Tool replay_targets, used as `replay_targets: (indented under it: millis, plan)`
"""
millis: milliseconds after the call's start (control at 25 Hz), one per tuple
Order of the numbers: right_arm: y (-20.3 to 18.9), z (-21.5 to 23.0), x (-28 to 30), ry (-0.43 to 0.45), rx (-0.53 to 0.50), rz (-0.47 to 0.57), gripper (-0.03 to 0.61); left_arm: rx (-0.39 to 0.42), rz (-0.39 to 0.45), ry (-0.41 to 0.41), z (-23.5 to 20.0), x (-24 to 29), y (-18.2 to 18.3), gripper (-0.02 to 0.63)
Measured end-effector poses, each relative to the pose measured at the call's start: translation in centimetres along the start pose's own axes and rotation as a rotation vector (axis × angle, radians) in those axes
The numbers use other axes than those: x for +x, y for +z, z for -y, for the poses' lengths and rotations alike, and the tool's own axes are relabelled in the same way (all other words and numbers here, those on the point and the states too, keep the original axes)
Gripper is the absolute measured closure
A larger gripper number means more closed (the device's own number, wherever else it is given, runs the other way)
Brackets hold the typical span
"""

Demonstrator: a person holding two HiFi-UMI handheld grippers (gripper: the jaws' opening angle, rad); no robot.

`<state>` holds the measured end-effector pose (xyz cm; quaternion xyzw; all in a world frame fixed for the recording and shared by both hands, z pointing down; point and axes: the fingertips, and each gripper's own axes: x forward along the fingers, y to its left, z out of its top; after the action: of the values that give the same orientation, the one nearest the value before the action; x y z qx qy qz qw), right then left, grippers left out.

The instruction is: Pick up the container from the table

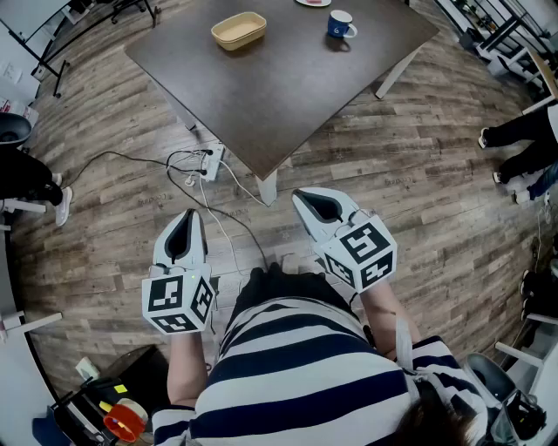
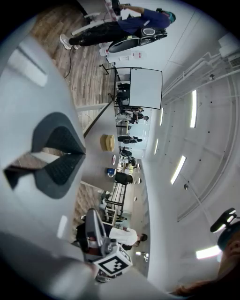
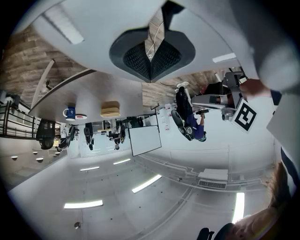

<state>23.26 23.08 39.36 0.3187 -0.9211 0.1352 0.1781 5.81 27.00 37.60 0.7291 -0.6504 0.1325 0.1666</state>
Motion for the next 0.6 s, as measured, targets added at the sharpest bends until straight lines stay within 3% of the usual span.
replay_targets:
  millis: [600]
  plan:
    - [-1.4, 2.8, 2.4, 0.111, -0.021, -0.033, 0.58, -0.028, -0.018, 0.068, 1.1, 2.8, -0.6, 0.614]
